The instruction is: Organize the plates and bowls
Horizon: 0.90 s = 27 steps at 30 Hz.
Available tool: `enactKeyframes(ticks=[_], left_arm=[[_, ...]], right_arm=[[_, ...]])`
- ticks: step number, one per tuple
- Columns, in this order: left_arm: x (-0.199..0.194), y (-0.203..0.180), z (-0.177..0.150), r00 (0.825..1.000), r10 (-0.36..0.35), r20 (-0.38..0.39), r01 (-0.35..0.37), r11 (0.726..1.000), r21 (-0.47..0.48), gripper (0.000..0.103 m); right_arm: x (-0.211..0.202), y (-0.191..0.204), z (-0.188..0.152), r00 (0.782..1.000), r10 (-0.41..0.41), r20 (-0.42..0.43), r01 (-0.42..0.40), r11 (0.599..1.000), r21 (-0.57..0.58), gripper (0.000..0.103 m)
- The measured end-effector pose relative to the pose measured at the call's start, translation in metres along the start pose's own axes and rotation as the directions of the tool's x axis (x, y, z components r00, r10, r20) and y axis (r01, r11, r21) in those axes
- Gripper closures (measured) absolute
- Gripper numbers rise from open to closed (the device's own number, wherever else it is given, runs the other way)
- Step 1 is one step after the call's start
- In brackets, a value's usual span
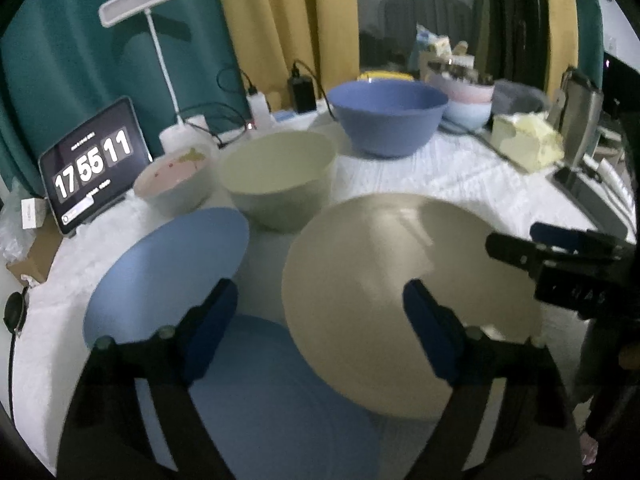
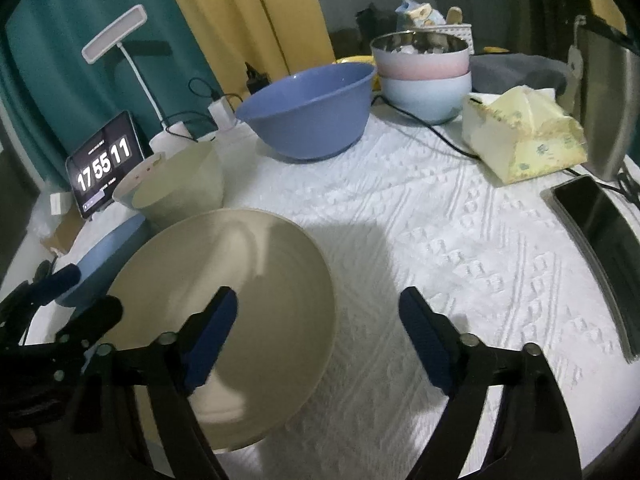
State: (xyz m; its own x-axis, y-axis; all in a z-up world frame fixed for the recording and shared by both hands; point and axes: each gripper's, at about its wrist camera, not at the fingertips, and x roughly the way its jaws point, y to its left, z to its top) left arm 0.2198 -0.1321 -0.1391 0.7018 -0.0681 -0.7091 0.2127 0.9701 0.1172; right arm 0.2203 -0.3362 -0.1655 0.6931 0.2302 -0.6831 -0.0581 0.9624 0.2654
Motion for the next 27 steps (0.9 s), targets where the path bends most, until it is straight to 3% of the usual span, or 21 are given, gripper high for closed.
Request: enactKeyframes(ticks=[3, 6, 12, 20, 27], left_arm=[[0.007, -0.001, -0.001, 1.0, 0.01, -0.024, -0.01, 1.0, -0.005, 0.037], [0.017, -0.001, -0.002, 0.998, 0.026, -0.06, -0.027, 1.0, -0.011, 0.048], [0.026, -0.001, -0.002, 0.995, 0.031, -0.092, -0.035, 0.998, -0.044, 0.062], [0.027, -0.009, 0.008, 0.997, 0.016, -0.07, -0.018, 0.999, -0.031, 0.063], [0.042, -0.022, 0.015, 0.994, -0.021, -0.104, 0.02, 1.0, -0.01, 0.063]], right_arm=[[0.007, -0.003, 0.0, 1.0, 0.012, -0.026, -0.012, 1.0, 0.005, 0.026], [0.016, -0.004, 0.0, 0.998, 0.021, -0.067, -0.021, 1.0, 0.009, 0.039], [0.022, -0.002, 0.0, 0.996, 0.019, -0.092, -0.021, 1.0, -0.023, 0.074], [0.02, -0.008, 0.009, 0.998, 0.007, -0.068, -0.008, 1.0, -0.009, 0.078], [0.02, -0.025, 0.023, 0.999, -0.036, -0.04, 0.036, 0.999, 0.009, 0.078]])
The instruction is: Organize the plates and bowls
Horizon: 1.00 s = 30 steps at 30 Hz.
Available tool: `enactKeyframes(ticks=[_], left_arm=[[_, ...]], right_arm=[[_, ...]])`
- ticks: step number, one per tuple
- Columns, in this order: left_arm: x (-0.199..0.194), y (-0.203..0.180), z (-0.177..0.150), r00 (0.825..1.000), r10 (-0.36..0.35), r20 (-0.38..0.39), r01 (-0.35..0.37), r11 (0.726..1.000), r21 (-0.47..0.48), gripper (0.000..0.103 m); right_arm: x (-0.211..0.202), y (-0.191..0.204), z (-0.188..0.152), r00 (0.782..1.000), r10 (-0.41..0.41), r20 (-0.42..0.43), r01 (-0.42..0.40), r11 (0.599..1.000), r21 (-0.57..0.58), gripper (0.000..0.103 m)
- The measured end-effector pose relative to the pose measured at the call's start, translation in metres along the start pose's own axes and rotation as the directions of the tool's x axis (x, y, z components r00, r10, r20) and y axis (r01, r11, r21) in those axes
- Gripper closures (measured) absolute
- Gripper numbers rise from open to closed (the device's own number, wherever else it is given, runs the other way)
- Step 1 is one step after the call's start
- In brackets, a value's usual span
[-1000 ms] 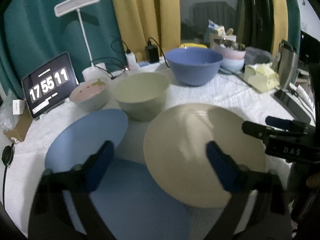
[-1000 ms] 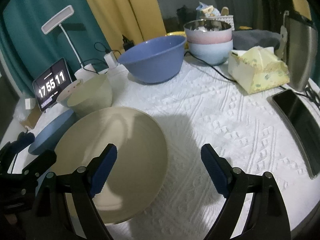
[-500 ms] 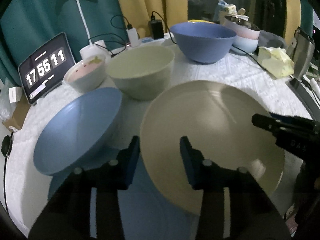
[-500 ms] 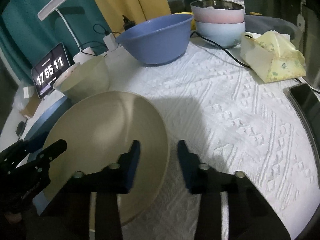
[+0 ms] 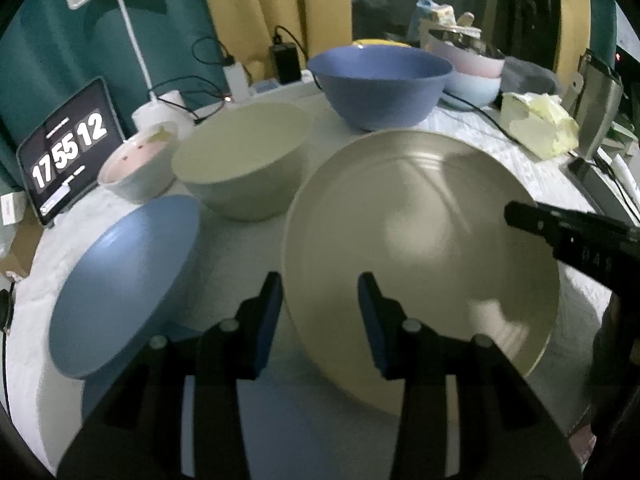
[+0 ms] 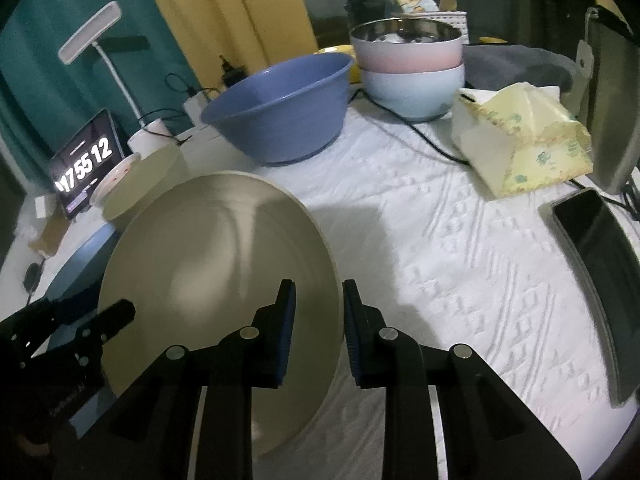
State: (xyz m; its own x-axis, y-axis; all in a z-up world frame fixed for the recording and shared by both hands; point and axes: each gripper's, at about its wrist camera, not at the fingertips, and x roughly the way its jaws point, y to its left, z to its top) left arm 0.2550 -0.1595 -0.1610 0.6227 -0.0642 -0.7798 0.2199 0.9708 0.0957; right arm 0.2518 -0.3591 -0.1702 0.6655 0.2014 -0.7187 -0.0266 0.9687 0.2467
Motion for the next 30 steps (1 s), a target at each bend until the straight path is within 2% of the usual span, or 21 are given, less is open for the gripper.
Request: enactKeyframes(ticks=[8, 13, 20, 30], left_arm=[[0.007, -0.009, 0.009, 0.998, -0.055, -0.008, 0.055, 0.998, 0.012, 0.061], [0.003, -0.005, 0.008, 0.998, -0.058, -0.003, 0.058, 0.998, -0.009, 0.061], [-0.017, 0.007, 0.004, 0.997, -0.059, 0.056, 0.061, 0.997, -0.039, 0.061], [-0.041, 0.032, -0.007, 0.992, -0.058, 0.114, 0.067, 0.995, -0.078, 0.061]], right_arm=[[0.0, -0.01, 0.002, 0.999, -0.036, 0.013, 0.036, 0.999, 0.007, 0.077], [-0.007, -0.009, 0.006, 0.997, -0.058, 0.04, 0.058, 0.998, 0.016, 0.077], [-0.019, 0.001, 0.008, 0.995, -0.074, 0.064, 0.074, 0.997, 0.007, 0.077], [-0.036, 0.036, 0.007, 0.995, -0.059, 0.084, 0.063, 0.997, -0.035, 0.077]])
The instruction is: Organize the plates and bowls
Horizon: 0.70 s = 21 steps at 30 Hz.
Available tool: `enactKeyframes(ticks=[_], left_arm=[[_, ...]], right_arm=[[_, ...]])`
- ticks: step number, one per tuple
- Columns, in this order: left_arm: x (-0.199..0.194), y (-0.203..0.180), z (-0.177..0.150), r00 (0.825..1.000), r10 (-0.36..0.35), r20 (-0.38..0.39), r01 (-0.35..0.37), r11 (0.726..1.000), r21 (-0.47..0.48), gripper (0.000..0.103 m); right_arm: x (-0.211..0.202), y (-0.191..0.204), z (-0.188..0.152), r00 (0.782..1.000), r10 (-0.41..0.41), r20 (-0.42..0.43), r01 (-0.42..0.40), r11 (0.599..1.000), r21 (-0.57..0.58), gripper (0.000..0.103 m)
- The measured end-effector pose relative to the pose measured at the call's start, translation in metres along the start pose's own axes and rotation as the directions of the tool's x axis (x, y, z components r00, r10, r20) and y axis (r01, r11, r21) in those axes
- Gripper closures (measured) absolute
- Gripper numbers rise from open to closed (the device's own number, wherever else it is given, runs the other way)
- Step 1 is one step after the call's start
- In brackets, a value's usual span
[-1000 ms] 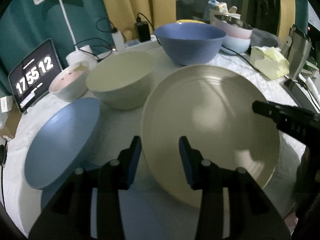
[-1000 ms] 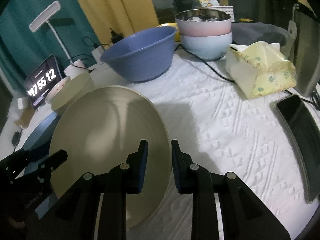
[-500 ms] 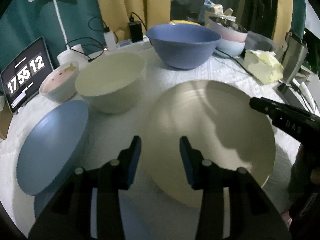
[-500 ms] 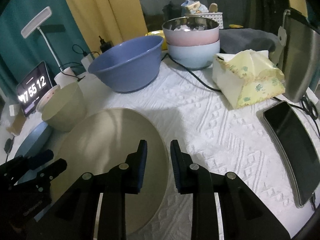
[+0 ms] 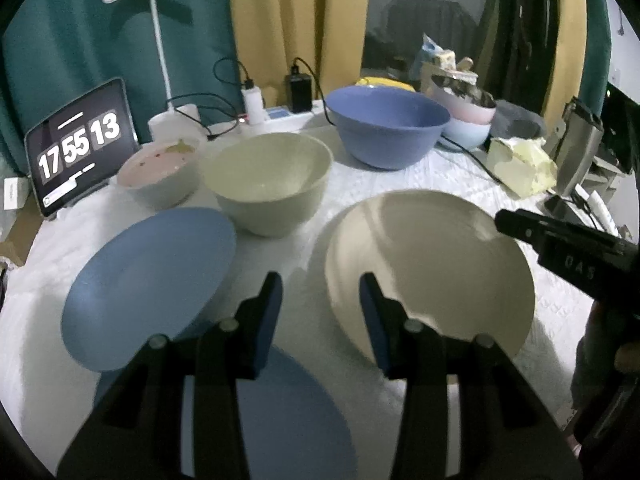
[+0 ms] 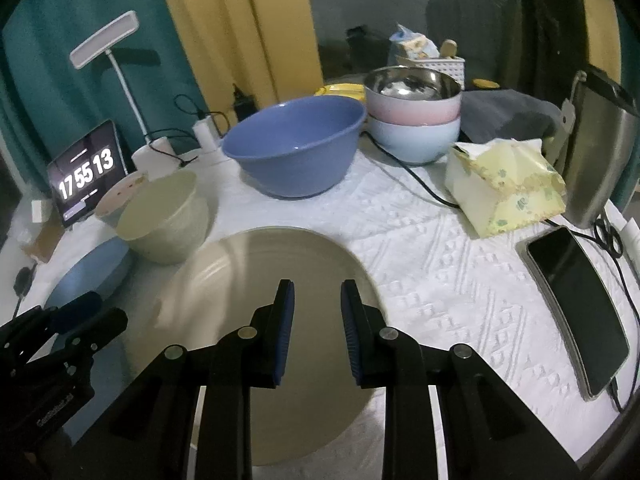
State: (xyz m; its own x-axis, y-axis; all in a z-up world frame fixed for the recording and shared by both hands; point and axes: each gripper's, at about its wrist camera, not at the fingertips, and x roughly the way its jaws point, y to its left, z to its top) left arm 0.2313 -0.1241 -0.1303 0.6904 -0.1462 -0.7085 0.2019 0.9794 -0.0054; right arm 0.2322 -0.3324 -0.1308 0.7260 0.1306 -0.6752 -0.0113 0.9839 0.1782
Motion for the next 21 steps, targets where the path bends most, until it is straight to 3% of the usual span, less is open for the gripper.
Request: enactKeyframes(ticks=[16, 21], left_arm=[[-0.03, 0.061, -0.011, 0.997, 0.009, 0.081, -0.001, 0.996, -0.095, 0.057], [-0.038, 0.078, -0.013, 0.993, 0.042, 0.114, -0.031, 0.994, -0.102, 0.057]], right_arm=[[-0.006, 0.069, 0.004, 1.0, 0.023, -0.009, -0.024, 0.996, -0.088, 0.077], [-0.002, 0.094, 0.005, 0.999, 0.029, -0.019, -0.031, 0.993, -0.114, 0.077]])
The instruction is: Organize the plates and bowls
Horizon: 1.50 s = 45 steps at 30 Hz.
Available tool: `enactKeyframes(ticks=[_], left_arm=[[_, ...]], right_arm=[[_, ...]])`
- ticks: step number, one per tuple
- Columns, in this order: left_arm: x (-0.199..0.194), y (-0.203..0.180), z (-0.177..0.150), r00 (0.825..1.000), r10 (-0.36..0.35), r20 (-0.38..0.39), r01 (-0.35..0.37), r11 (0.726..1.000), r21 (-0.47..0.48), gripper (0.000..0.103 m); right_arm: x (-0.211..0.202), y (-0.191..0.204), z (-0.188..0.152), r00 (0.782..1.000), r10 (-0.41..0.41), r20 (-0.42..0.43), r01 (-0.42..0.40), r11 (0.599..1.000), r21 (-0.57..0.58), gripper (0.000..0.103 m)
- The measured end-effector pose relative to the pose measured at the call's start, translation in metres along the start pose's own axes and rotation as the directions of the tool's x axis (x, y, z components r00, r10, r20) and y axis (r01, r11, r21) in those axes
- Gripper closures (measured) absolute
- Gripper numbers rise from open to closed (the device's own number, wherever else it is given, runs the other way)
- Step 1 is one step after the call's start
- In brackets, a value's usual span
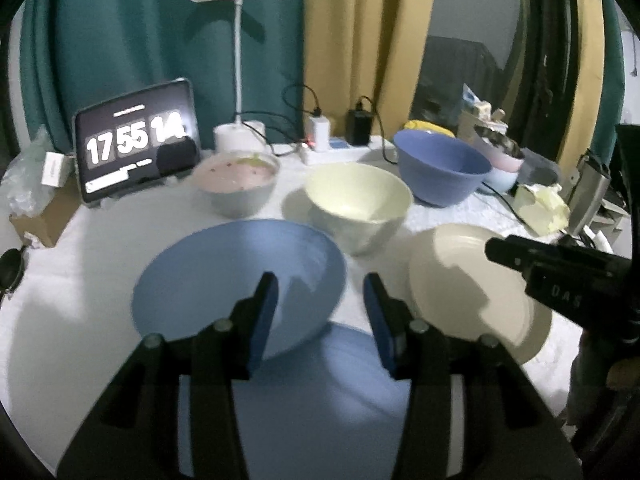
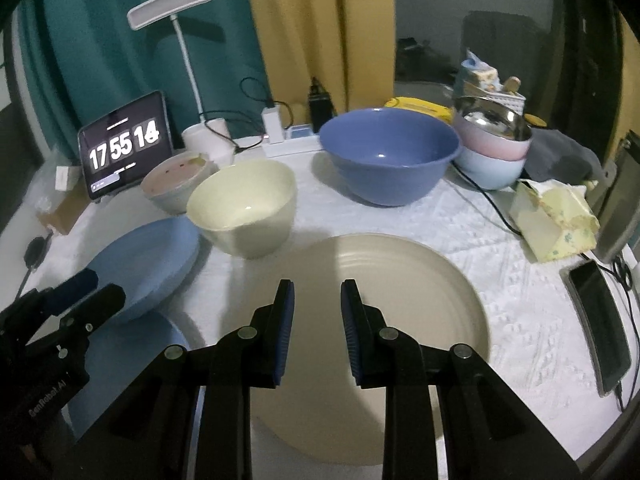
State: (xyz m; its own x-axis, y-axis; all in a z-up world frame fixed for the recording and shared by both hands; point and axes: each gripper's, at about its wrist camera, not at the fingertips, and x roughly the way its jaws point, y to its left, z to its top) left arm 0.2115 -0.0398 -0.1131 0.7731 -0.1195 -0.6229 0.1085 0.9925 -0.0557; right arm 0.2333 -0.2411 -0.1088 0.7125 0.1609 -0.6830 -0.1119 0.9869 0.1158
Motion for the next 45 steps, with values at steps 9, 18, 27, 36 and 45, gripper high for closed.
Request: enactKeyframes(ticks=[9, 18, 27, 36, 45], left_arm=[[-0.003, 0.047, -0.001, 0.999, 0.05, 0.015, -0.049, 0.997, -0.066, 0.057], [0.001, 0.092, -0.008, 0.993, 0.118, 0.006, -0.116, 0.985, -0.13, 0.057], [0.008, 0.123, -0.015, 0.988, 0.157, -0.011, -0.157, 0.973, -0.17, 0.057], [0.027, 0.144, -0.023, 0.981, 0.18, -0.073, -0.191, 0.962, -0.195, 0.057], [0.043, 0.15, -0.027, 0.981, 0.149, -0.127, -0.174, 0.963, -0.207, 0.056]], right_arm=[[0.011, 0.042, 0.01, 1.0, 0.019, -0.015, -0.019, 0.998, -0.06, 0.077], [0.026, 0.077, 0.015, 0.998, 0.057, -0.041, -0.061, 0.992, -0.108, 0.077], [0.041, 0.102, 0.019, 0.995, 0.079, -0.067, -0.088, 0.987, -0.134, 0.077], [0.06, 0.119, 0.019, 0.991, 0.087, -0.104, -0.102, 0.983, -0.15, 0.076], [0.076, 0.122, 0.016, 0.986, 0.075, -0.15, -0.097, 0.985, -0.14, 0.076]])
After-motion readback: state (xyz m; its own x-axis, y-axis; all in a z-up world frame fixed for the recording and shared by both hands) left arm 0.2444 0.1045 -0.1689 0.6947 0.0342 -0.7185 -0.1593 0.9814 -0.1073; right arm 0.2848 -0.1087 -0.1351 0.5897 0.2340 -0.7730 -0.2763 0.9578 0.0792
